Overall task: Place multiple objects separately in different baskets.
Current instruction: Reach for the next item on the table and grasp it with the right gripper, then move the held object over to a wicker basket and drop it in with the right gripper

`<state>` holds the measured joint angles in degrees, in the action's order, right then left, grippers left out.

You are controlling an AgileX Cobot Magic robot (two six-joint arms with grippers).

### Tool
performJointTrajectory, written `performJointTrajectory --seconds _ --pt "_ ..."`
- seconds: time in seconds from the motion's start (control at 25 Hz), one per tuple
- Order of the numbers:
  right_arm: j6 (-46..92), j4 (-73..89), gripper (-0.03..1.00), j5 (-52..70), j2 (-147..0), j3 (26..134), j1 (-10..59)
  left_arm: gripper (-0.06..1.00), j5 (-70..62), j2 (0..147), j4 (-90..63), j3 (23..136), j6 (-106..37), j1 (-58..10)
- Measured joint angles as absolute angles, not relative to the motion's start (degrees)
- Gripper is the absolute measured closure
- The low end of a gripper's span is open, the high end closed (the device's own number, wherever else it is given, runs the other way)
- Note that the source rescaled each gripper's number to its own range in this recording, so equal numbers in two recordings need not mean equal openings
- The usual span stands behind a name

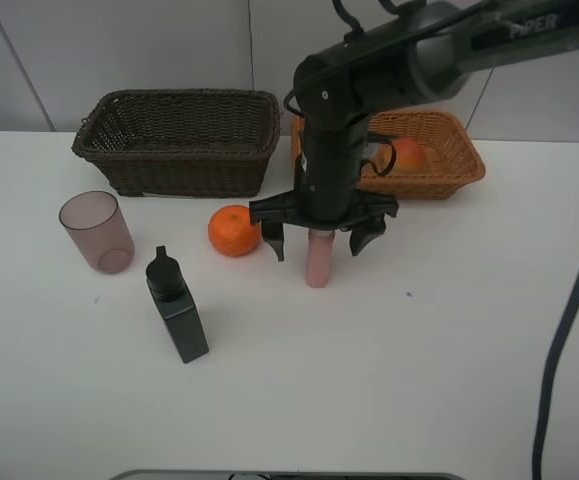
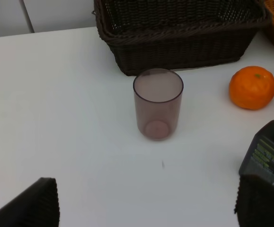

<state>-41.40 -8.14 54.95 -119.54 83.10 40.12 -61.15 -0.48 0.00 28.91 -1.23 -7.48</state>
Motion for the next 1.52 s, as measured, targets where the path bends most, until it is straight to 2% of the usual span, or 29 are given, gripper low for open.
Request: performJointTrajectory --seconds 0.04,0.12,0.2,0.24,1.24,1.52 --pt "-41.4 -8.2 0.28 54.95 -119.54 83.1 40.12 -0.02 -61.15 -0.48 0.0 28.91 -1.23 -7.48" --pt "-41.4 -8.32 0.56 54.88 -119.54 83.1 40.12 -0.02 -61.15 -0.48 0.0 28.91 -1.23 -7.48" --pt "-41.4 -8.38 0.9 54.88 -119.54 83.1 40.12 -0.02 -61.15 -0.48 0.0 28.91 -1.23 -7.48" --pt "-41.41 -8.31 0.97 54.81 -119.54 83.1 40.12 -0.02 -61.15 -0.48 0.0 28.91 -1.23 -7.48" --pt "-41.3 -8.32 0.96 54.56 -119.54 83.1 40.12 -0.02 -61.15 -0.48 0.0 28.91 -1.23 -7.48" --pt "-37.02 -8.32 0.96 54.68 -116.54 84.75 40.12 -0.02 -61.15 -0.48 0.0 28.91 -1.23 -7.48"
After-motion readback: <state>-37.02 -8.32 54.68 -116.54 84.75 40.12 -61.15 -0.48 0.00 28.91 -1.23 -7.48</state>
